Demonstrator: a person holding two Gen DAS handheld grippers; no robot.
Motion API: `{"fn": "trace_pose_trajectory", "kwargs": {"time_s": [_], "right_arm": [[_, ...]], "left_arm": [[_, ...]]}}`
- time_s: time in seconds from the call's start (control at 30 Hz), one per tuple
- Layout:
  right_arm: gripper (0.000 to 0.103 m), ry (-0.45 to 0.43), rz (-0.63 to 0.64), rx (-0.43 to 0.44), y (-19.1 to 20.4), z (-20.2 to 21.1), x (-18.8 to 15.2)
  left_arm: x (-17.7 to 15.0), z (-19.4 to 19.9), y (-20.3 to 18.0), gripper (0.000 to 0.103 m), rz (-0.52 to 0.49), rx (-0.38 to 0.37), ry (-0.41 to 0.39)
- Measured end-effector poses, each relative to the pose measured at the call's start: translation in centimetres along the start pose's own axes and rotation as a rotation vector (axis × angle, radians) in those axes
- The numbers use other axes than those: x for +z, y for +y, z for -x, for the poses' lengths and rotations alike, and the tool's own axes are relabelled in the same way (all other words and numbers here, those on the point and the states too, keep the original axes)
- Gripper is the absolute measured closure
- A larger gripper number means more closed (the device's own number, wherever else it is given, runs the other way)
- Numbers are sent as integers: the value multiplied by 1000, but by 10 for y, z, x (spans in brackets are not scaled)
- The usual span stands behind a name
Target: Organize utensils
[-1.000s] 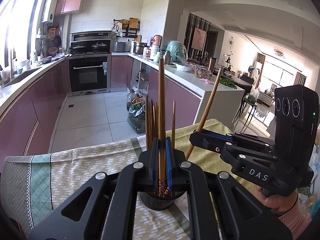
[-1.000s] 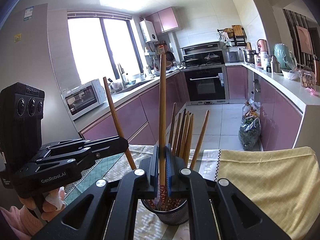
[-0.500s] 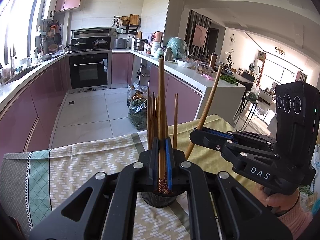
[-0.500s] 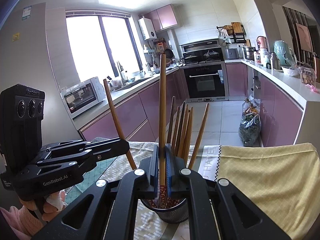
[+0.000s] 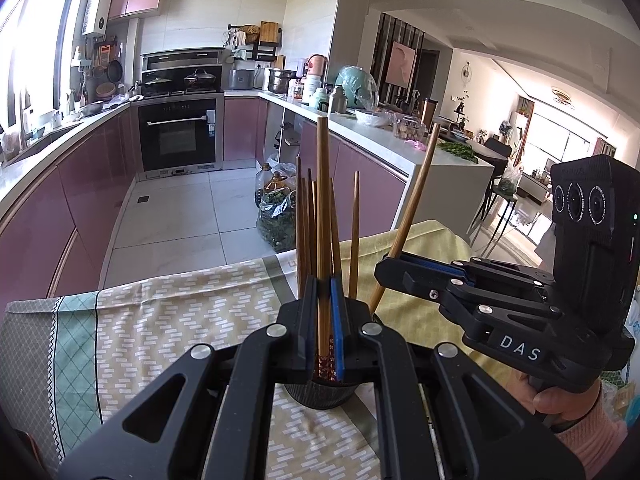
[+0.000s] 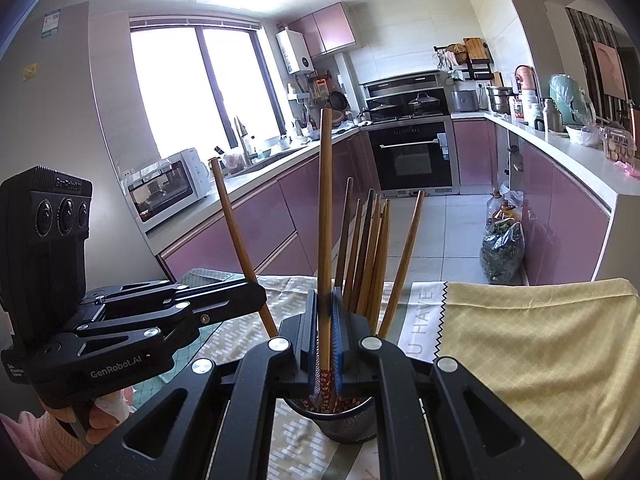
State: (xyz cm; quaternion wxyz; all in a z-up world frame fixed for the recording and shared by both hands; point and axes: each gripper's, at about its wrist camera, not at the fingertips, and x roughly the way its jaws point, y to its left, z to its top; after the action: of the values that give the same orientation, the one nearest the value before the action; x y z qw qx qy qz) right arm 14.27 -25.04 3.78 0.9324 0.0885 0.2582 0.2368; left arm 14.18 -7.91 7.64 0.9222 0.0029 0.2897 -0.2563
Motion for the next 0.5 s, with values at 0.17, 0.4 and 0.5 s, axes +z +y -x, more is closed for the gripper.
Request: {"fn": "trace_pose_trajectory", "kwargs": {"time_s": [0.17, 0.4, 0.5], "right_arm": [[97, 10, -2, 1, -1, -3, -2], [97, 21, -6, -1, -1, -7, -4], [97, 27, -8, 0, -2, -8, -5]], "left_arm": [[-4, -6, 3, 96, -2, 0, 10], [-9, -13, 3, 96, 2, -3, 24], [-10, -17, 5, 96, 2, -2, 31]]}}
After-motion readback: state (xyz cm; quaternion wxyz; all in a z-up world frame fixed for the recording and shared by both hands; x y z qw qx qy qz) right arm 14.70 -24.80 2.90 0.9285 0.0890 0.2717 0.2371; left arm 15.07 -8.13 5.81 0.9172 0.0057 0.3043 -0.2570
